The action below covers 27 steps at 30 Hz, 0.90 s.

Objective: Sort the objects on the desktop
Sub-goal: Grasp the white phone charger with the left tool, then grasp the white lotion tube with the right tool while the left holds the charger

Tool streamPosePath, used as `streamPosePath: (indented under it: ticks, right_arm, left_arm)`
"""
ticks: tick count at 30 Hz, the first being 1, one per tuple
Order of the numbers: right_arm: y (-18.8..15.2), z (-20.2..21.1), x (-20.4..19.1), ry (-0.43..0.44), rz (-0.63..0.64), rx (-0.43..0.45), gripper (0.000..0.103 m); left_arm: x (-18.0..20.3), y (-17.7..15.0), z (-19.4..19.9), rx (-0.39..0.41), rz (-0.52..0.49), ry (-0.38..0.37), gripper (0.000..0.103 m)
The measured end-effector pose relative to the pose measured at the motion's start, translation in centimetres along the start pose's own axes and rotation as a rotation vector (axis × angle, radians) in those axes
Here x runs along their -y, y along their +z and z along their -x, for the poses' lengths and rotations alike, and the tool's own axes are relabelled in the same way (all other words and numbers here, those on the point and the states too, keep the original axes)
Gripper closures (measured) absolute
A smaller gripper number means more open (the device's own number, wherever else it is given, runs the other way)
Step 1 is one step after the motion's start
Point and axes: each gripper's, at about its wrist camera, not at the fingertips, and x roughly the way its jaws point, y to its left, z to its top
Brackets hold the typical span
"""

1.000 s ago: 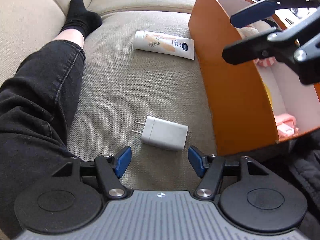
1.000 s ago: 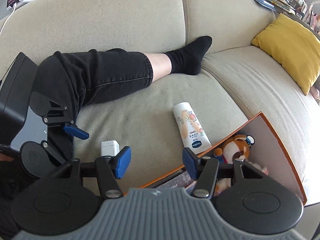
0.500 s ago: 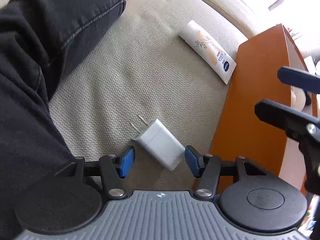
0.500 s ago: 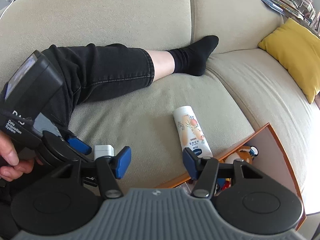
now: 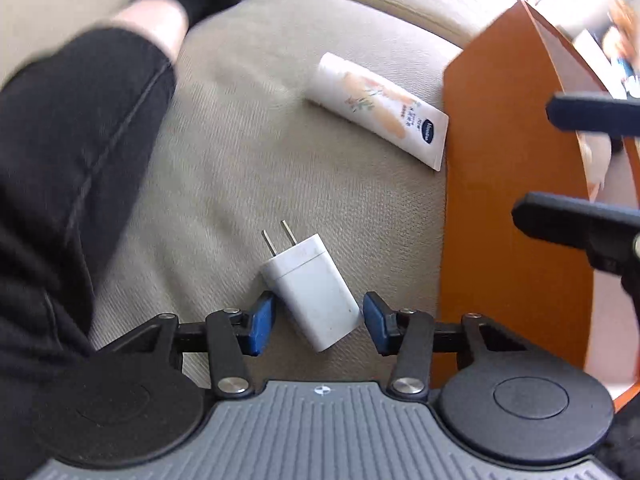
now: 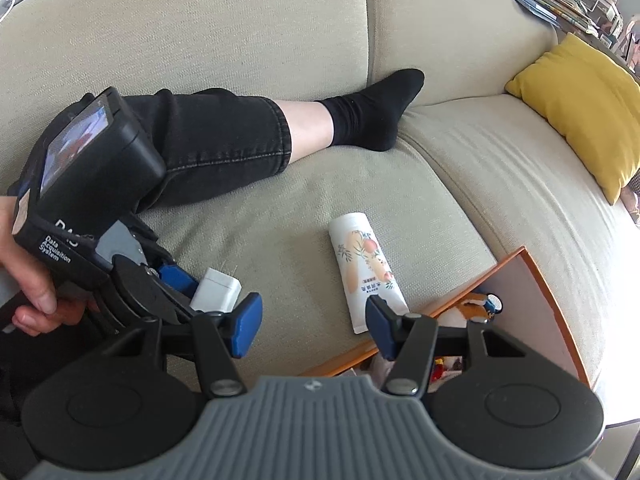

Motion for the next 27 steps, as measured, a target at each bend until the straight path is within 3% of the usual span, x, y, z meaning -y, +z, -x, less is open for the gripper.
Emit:
streamPosePath:
  ticks: [2,4,11,14,18,20,21,27]
  right_arm:
    - [0.2,-0.1,0.2,-0.005,-0.008,-0.001,0.044]
    - [0.4,-0.3,0.2,-0.012,-0.012,-0.006,0.044]
    - [0.8,-1.3,0.4,-0.041,0.027,-0.051,0.044]
    - [1.1,-2.1,0.4,-0.039,0.067,-0.075,0.045]
    - [1.5,-3.5,0.6,-0.035,0.112,-0.111,0.048]
    - [1.8,-4.3,0.8,-0.029,0.133,-0.129,0.050]
    - [2.0,-4.6,1.0,-0.027,0.139,-0.140,0.051]
    - [3.3,-7.9,2.1,-0.033,0.168,-0.222,0.051]
  left_arm:
    - [0.6,0.3,-0.2,-0.016,-0.112,0.054,0.054]
    - [0.6,0.3,-0.1,-0.025,-0.145,0.060,0.054]
    - [-2.3,-0.3,1.1,0.006,0.091,-0.064,0.046]
    - [-2.9,-0.4,1.6,0.024,0.153,-0.059,0.046]
    - [-2.3,0.1,0.9,0.022,0.164,-0.031,0.046]
    - [-1.7,0.3,0.3,0.013,0.153,-0.013,0.053]
    - [-1.5,0.3,0.1,0.014,0.149,0.001,0.062]
    - [-1.5,0.3,0.6,0.041,0.125,0.014,0.063]
